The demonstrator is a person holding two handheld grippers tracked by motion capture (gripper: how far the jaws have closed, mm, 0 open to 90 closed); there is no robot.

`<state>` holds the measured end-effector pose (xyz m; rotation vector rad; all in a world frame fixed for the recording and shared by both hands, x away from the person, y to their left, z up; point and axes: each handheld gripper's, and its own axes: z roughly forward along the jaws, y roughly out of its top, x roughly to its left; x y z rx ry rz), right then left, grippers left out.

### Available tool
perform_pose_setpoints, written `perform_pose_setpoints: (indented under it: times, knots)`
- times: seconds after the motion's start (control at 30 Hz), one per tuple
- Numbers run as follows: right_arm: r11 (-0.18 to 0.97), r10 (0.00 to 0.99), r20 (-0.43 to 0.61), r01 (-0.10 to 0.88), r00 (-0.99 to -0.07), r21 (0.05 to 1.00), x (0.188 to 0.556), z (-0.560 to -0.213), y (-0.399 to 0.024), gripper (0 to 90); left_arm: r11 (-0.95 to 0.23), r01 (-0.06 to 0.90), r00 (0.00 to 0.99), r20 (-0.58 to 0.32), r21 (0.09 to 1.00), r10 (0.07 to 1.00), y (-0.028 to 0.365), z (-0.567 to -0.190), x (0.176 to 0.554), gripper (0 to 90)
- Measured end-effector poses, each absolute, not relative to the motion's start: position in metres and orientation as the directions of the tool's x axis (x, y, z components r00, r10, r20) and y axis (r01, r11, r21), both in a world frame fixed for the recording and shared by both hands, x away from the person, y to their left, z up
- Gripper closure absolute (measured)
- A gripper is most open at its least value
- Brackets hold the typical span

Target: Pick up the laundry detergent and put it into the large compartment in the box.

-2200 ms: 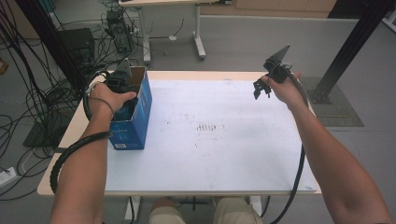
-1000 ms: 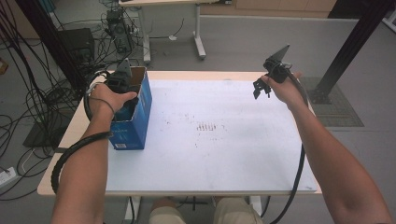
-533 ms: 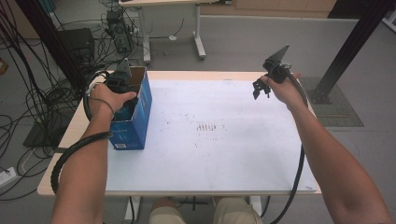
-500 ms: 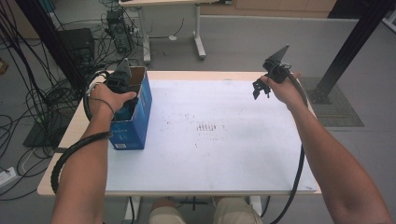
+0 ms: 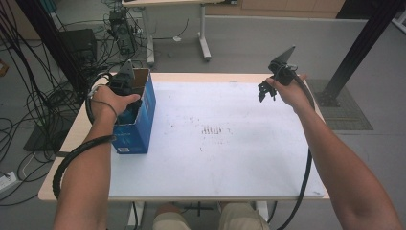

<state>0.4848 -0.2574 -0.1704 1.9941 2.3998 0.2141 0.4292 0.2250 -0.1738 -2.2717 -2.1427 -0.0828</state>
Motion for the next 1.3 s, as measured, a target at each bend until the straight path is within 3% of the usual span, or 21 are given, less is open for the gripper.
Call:
perform_pose_setpoints:
  times: [1.3]
  knots:
    - [0.175, 0.98, 0.076, 0.978, -0.185, 0.115, 0.4845, -0.1689, -0.2566, 6.8, -0.06, 0.998, 0.059, 0.05, 0.023, 0.997, 0.2254, -0.1724, 0.4291, 36.6]
